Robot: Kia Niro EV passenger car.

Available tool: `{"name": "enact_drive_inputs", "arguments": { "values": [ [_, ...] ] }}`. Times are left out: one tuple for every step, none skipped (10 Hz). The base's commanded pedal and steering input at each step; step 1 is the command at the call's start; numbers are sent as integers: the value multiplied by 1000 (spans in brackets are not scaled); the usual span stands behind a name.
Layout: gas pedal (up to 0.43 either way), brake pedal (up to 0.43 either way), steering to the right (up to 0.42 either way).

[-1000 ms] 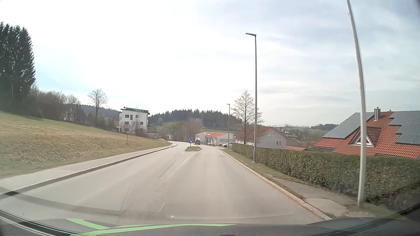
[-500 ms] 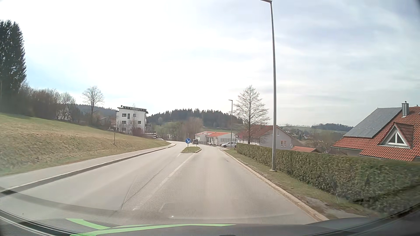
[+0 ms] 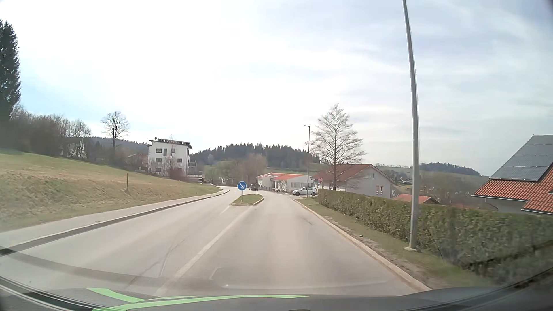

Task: Follow the waypoints while adhering to traffic rules and regulations

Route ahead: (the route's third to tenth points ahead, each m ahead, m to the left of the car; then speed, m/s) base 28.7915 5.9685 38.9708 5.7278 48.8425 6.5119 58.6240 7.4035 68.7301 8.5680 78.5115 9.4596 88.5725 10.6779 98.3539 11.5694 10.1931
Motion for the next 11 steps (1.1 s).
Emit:
{"name": "enact_drive_inputs", "arguments": {
  "values": [
    [67,0,5],
    [67,0,4],
    [67,0,4],
    [67,0,4],
    [67,0,4],
    [67,0,3],
    [67,0,1],
    [67,0,1],
    [67,0,1],
    [67,0,0],
    [67,0,0]
  ]
}}
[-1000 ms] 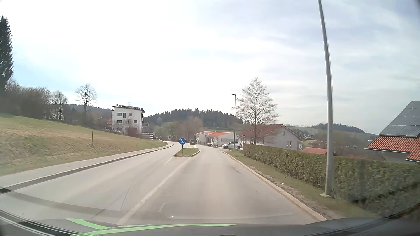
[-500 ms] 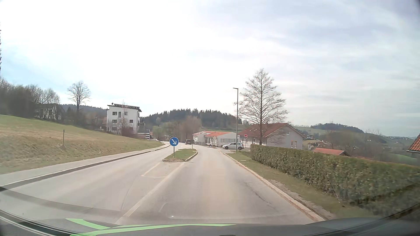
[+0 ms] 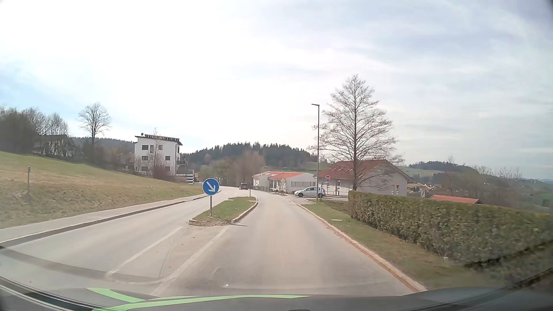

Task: Follow the waypoints while adhering to traffic rules and regulations

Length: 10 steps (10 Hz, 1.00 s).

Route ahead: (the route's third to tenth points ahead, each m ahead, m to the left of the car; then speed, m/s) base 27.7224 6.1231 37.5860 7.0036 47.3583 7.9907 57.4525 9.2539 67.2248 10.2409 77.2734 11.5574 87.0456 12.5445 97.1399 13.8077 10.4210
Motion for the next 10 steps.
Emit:
{"name": "enact_drive_inputs", "arguments": {
  "values": [
    [67,0,0],
    [67,0,0],
    [67,0,1],
    [67,0,5],
    [67,0,14],
    [67,0,19],
    [67,0,15],
    [67,0,6],
    [79,0,-3],
    [79,0,-6]
  ]
}}
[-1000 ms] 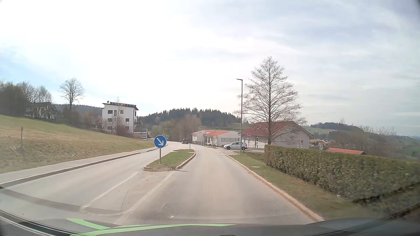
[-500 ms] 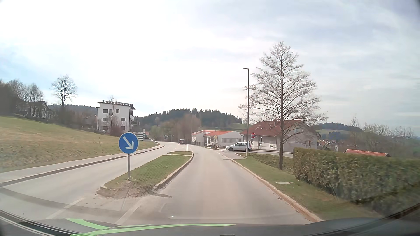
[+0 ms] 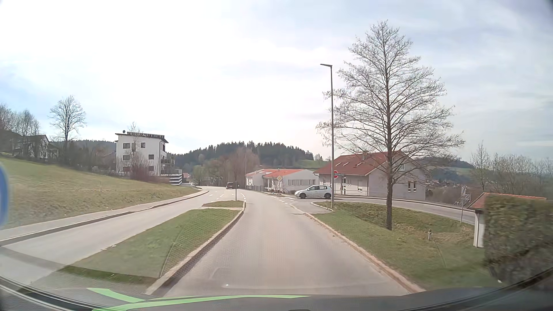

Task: Follow the waypoints while adhering to traffic rules and regulations

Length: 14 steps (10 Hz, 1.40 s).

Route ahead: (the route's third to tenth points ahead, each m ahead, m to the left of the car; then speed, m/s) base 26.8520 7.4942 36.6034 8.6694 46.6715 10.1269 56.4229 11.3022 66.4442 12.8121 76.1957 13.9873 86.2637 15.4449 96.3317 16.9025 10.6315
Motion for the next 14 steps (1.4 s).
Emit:
{"name": "enact_drive_inputs", "arguments": {
  "values": [
    [79,0,-7],
    [79,0,-7],
    [79,0,-7],
    [79,0,-7],
    [79,0,-8],
    [79,0,-9],
    [79,0,-11],
    [79,0,-14],
    [79,0,-16],
    [79,0,-16],
    [79,0,-15],
    [79,0,-15],
    [79,0,-14],
    [79,0,-10]
  ]
}}
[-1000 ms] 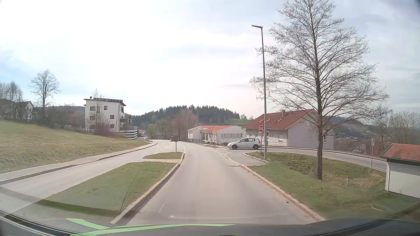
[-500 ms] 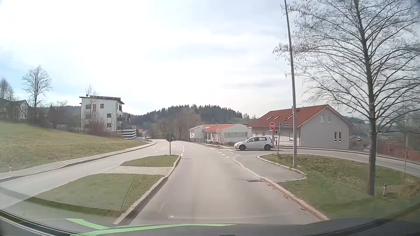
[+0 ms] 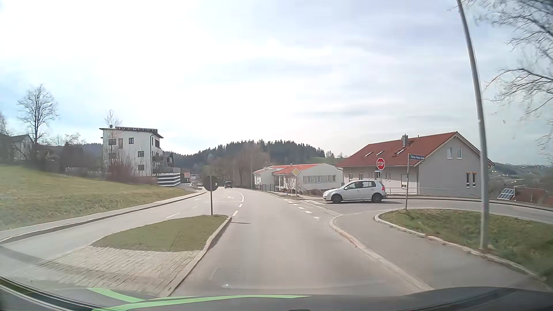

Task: Follow the waypoints while adhering to traffic rules and regulations

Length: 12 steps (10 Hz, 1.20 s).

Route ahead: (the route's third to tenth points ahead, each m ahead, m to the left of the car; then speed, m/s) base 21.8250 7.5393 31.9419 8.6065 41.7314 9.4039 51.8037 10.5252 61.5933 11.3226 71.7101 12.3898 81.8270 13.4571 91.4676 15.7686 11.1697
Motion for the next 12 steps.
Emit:
{"name": "enact_drive_inputs", "arguments": {
  "values": [
    [79,0,-5],
    [79,0,-6],
    [79,0,-12],
    [79,0,-18],
    [79,0,-23],
    [67,0,-26],
    [67,0,-27],
    [67,0,-28],
    [67,0,-27],
    [67,0,-28],
    [67,0,-27],
    [67,0,-26]
  ]
}}
